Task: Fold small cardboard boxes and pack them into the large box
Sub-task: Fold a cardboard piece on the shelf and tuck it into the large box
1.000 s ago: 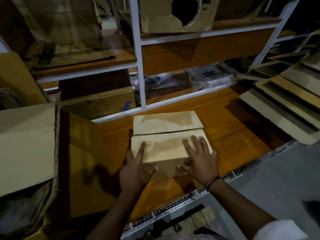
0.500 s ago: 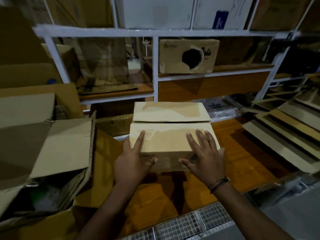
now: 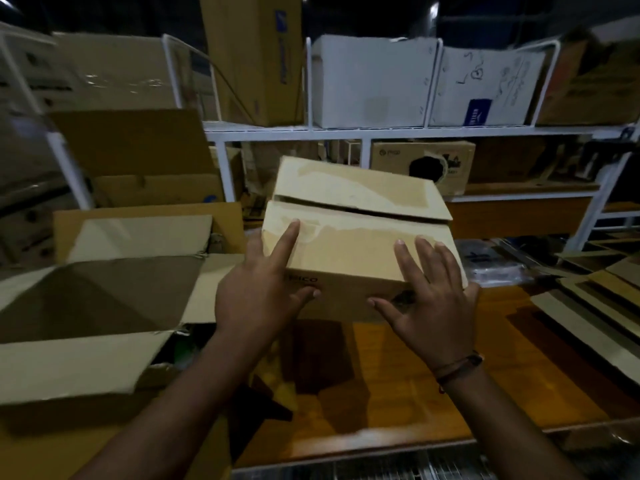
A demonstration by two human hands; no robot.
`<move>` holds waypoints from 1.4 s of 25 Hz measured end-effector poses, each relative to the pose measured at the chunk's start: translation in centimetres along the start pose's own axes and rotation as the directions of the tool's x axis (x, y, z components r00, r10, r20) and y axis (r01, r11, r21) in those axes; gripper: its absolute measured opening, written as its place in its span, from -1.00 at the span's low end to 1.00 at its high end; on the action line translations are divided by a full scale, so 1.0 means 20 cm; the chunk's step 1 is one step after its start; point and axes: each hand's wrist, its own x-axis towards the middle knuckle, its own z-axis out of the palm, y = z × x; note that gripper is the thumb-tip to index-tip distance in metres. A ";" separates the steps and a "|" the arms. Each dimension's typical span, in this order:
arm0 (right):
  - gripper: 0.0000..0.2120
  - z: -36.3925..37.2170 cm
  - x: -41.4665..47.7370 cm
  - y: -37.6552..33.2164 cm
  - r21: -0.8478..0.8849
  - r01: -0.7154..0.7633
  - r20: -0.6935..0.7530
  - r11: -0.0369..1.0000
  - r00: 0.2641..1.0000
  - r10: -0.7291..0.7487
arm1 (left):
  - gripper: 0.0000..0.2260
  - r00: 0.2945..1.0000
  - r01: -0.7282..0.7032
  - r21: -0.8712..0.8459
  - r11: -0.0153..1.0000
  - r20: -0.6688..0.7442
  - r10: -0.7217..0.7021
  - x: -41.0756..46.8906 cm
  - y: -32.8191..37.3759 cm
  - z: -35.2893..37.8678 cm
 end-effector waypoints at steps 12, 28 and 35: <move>-0.12 0.12 0.17 -0.90 0.162 0.169 -0.002 0.972 0.985 -0.171 | -0.06 0.987 0.154 0.226 0.962 -0.082 -0.138 -0.10 -0.82 -0.43; -0.23 0.69 0.27 -2.32 0.043 0.274 0.121 0.961 0.953 -0.278 | -0.09 0.968 0.231 0.126 0.965 0.072 -0.241 0.00 -2.46 -0.38; -0.35 0.81 0.18 -2.42 0.086 0.212 0.360 0.974 0.905 -0.229 | -0.07 0.929 0.235 -0.060 0.970 0.307 -0.206 -0.01 -2.71 -0.18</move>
